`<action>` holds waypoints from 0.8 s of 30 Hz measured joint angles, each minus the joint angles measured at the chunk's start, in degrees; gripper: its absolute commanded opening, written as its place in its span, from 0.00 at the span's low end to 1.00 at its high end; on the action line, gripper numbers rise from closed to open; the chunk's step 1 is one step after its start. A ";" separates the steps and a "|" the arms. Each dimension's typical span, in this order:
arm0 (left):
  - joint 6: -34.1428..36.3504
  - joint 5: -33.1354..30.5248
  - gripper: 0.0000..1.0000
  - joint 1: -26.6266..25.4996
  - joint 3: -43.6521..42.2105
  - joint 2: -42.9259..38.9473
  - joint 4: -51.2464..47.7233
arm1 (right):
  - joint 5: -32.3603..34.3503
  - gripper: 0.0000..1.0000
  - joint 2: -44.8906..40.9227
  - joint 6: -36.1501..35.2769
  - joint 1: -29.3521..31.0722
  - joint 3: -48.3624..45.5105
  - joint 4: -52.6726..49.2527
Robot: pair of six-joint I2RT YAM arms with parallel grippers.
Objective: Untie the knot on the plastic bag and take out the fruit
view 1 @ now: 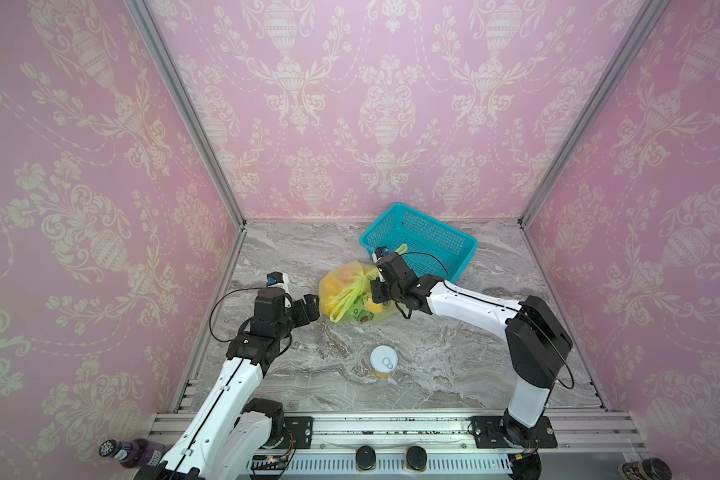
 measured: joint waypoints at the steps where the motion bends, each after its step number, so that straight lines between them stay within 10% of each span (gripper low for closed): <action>1: -0.02 -0.02 0.92 -0.81 0.00 0.74 0.50 | -0.07 0.00 -0.94 0.28 0.24 -1.36 0.96; 19: -2.08 -1.36 0.90 -12.72 6.88 25.90 15.52 | -1.70 0.00 -5.70 1.33 2.05 -14.10 11.28; 21: -2.51 -1.36 0.78 -13.07 9.03 29.42 16.06 | -1.95 0.00 -5.70 1.53 2.10 -14.27 11.67; 24: -2.80 -1.57 0.32 -13.29 11.21 33.18 17.77 | -2.38 0.00 -5.70 1.73 2.29 -14.40 11.96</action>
